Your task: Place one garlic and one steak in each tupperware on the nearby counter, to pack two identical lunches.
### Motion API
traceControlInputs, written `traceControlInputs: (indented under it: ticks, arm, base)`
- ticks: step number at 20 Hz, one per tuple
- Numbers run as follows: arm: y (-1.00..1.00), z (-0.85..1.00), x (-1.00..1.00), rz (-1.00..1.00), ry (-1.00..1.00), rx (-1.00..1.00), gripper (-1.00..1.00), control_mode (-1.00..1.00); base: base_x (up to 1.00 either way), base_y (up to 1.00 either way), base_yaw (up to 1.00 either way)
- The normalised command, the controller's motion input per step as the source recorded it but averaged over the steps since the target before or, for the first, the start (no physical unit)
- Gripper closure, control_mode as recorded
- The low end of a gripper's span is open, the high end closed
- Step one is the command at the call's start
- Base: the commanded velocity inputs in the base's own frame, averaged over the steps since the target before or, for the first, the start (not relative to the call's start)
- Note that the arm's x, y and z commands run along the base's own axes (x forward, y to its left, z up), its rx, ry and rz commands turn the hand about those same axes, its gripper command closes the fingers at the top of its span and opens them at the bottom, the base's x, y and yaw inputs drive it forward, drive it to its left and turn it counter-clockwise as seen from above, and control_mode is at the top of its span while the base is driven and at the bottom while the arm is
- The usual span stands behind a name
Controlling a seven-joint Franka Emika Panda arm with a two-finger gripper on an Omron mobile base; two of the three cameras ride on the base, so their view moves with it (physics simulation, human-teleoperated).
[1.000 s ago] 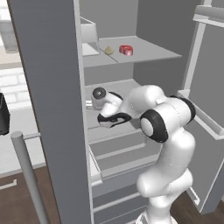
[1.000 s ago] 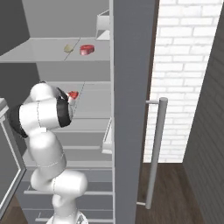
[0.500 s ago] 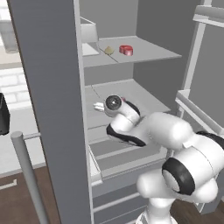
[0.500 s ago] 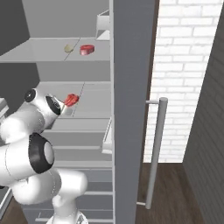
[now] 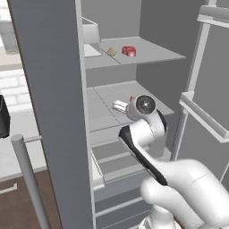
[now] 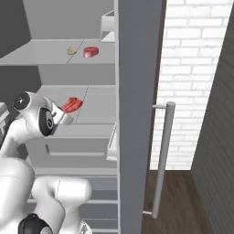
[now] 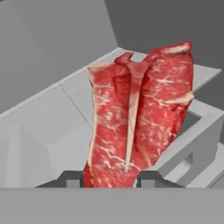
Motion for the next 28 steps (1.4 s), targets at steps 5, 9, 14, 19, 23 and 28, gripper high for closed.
traceControlInputs:
  ticks: [5,9,14,19,23,28]
  arm:
    - [-0.22,0.37,-1.0,-0.01,-0.03,0.03,1.0,-1.0]
    - [-0.16,0.26,-1.0,-0.01,-0.1,0.0,1.0,-1.0]
    - [-0.29,0.51,-1.0,-0.01,-0.09,0.05,1.0,-1.0]
    - [-0.1,0.12,-0.4,0.0,-0.02,0.02,1.0,1.0]
    - [0.0,0.0,0.0,0.0,0.0,0.0,1.0,1.0]
    - [0.0,0.0,0.0,0.0,0.0,0.0,1.0,1.0]
  base:
    - [0.0,0.0,0.0]
    - [0.0,0.0,0.0]
    - [0.0,0.0,0.0]
    - [-0.6,-0.11,0.0]
    - [-1.0,-0.01,0.0]
    - [-1.0,0.56,0.0]
